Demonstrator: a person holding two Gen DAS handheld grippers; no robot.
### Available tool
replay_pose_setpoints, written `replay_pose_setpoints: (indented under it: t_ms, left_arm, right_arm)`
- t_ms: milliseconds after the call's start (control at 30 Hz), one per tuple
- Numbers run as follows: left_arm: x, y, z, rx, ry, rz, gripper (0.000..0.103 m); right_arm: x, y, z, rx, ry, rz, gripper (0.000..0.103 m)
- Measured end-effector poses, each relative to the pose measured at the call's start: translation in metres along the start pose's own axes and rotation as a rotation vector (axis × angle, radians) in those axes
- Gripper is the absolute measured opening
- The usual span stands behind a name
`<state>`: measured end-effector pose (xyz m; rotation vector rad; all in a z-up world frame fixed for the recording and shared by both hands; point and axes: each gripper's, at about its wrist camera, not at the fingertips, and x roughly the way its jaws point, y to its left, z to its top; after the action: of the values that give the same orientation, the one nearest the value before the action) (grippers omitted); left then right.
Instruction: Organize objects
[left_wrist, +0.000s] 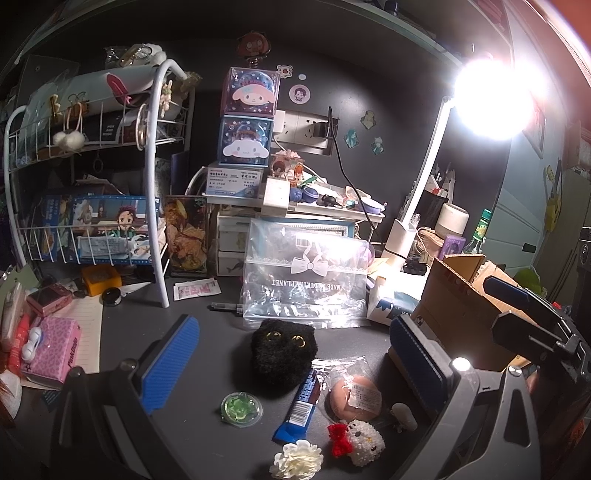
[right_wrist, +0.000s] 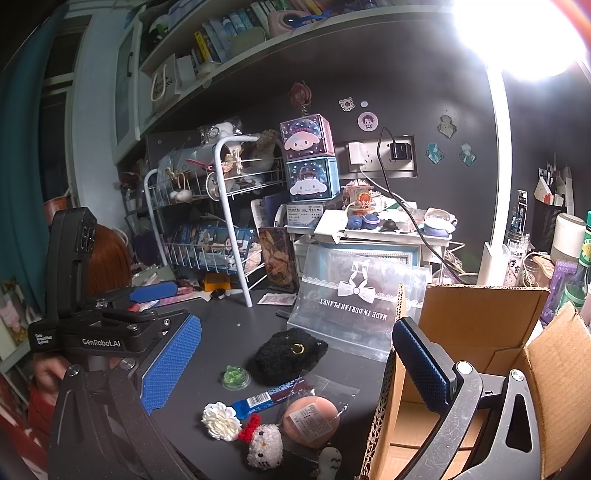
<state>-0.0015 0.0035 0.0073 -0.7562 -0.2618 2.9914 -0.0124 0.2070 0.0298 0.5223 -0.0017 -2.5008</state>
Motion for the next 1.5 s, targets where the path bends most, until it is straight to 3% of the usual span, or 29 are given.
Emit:
replay_pose_setpoints:
  t_ms: [833, 1033, 1233, 1333, 1367, 1500]
  left_arm:
    - [0.0, 0.01, -0.008, 0.002, 0.008, 0.009, 0.102]
    - [0.003, 0.019, -0.011, 0.006, 0.018, 0.035, 0.102]
    - [0.006, 0.04, -0.021, 0.015, 0.036, 0.086, 0.102]
    - [0.012, 0.051, -0.03, 0.04, 0.065, 0.131, 0.102]
    - [0.013, 0.053, -0.034, 0.046, 0.078, 0.132, 0.102]
    - [0.024, 0.063, -0.048, 0.046, 0.137, 0.058, 0.102]
  right_arm:
    - [-0.003, 0.001, -0.004, 0.006, -0.012, -0.017, 0.103]
    - [-0.01, 0.023, -0.006, -0.066, -0.03, -0.032, 0.103]
    - [-0.004, 0.073, -0.025, -0.207, -0.015, -0.013, 0.103]
    - [0.006, 0.087, -0.04, -0.204, 0.028, 0.026, 0.094]
    - [0.01, 0.088, -0.047, -0.187, 0.049, 0.043, 0.086]
    - [0.032, 0.079, -0.078, -0.105, 0.16, 0.067, 0.068]
